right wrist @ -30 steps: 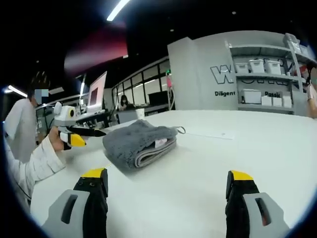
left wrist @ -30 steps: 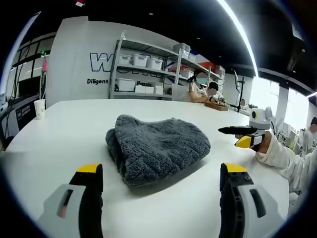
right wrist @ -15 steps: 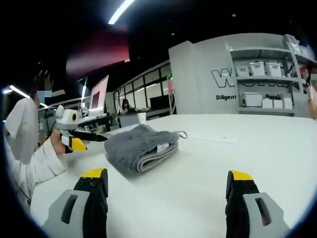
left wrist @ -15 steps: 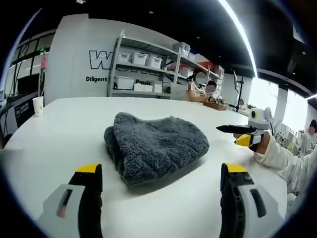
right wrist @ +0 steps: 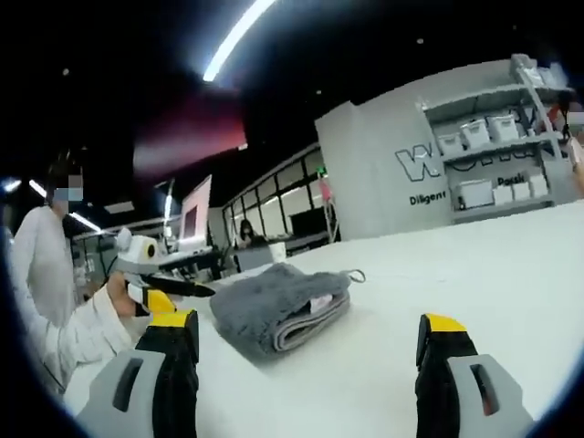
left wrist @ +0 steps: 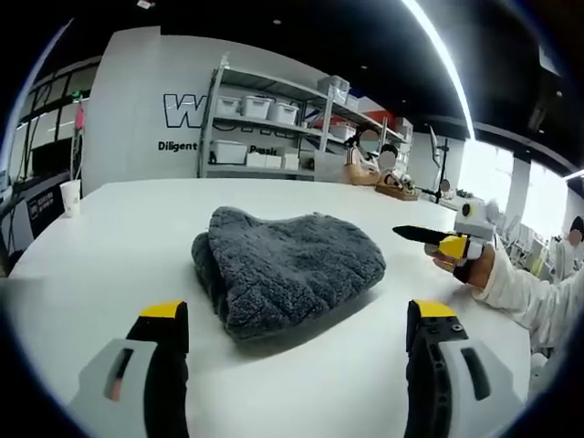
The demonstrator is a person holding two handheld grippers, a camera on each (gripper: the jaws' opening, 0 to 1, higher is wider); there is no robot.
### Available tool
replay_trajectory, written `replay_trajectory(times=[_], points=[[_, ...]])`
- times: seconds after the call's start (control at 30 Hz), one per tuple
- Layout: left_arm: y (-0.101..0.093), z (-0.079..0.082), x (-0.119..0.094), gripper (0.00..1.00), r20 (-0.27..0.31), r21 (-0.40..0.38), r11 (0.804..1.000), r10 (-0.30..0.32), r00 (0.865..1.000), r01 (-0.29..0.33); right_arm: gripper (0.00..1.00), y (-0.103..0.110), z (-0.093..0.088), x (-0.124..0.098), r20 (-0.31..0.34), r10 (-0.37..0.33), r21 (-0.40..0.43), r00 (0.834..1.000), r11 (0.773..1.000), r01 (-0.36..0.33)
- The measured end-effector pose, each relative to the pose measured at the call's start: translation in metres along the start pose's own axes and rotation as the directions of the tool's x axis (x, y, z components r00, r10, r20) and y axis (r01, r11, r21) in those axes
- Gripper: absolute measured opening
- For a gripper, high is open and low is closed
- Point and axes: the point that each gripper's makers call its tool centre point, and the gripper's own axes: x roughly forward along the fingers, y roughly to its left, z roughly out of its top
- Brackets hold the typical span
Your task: Open the folded towel by lifting each exposed corner and separating the folded layers until the towel lies flat within the target outline without major curled edges
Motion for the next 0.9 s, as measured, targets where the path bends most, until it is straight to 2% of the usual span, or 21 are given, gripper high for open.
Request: replay_trajectory(times=[0.07, 0.1, 0.17, 0.2, 0.27, 0.37, 0.5, 0.63, 0.77, 0.9], points=[[0.000, 0.000, 0.000, 0.98, -0.002, 0.002, 1.000, 0.000, 1.000, 0.000, 0.99, -0.006, 0.004, 0.004, 0.055, -0.016, -0.001, 0.998, 1.000, 0.016], [-0.001, 0.000, 0.000, 0.98, -0.003, 0.003, 1.000, 0.000, 1.000, 0.000, 0.99, -0.006, 0.003, 0.004, 0.033, -0.017, -0.017, 0.999, 1.000, 0.018], [-0.001, 0.000, 0.000, 0.98, -0.002, 0.003, 1.000, 0.001, 1.000, -0.001, 0.99, -0.007, 0.019, 0.003, 0.121, -0.026, -0.032, 0.992, 0.999, 0.030], [0.000, 0.000, 0.000, 0.98, -0.002, 0.003, 1.000, 0.002, 1.000, -0.002, 0.99, -0.007, 0.022, 0.002, 0.138, -0.024, -0.030, 0.990, 0.999, 0.029], [-0.001, 0.000, 0.000, 0.98, 0.000, 0.002, 1.000, 0.002, 1.000, -0.002, 0.99, -0.013, 0.022, 0.000, 0.141, -0.043, -0.004, 0.989, 0.999, 0.044], [-0.003, 0.000, 0.000, 0.98, -0.002, 0.005, 1.000, -0.001, 1.000, 0.001, 0.99, -0.018, 0.027, 0.002, 0.165, -0.064, -0.017, 0.984, 0.998, 0.068], [-0.004, -0.001, 0.000, 0.98, -0.008, 0.014, 1.000, -0.004, 1.000, 0.004, 0.93, -0.025, 0.021, 0.011, 0.123, -0.073, -0.037, 0.990, 0.996, 0.078], [-0.003, 0.000, -0.001, 0.98, -0.004, 0.013, 1.000, 0.001, 1.000, -0.001, 0.90, -0.031, 0.018, 0.021, 0.101, -0.051, 0.013, 0.994, 0.999, 0.050], [-0.002, 0.001, -0.002, 0.98, -0.001, 0.015, 1.000, 0.003, 1.000, -0.003, 0.78, -0.037, 0.017, 0.029, 0.086, -0.054, 0.007, 0.995, 0.999, 0.054], [-0.003, 0.002, -0.003, 0.98, 0.000, 0.022, 1.000, 0.001, 1.000, -0.001, 0.72, -0.045, 0.014, 0.044, 0.068, -0.075, -0.019, 0.995, 0.997, 0.076]])
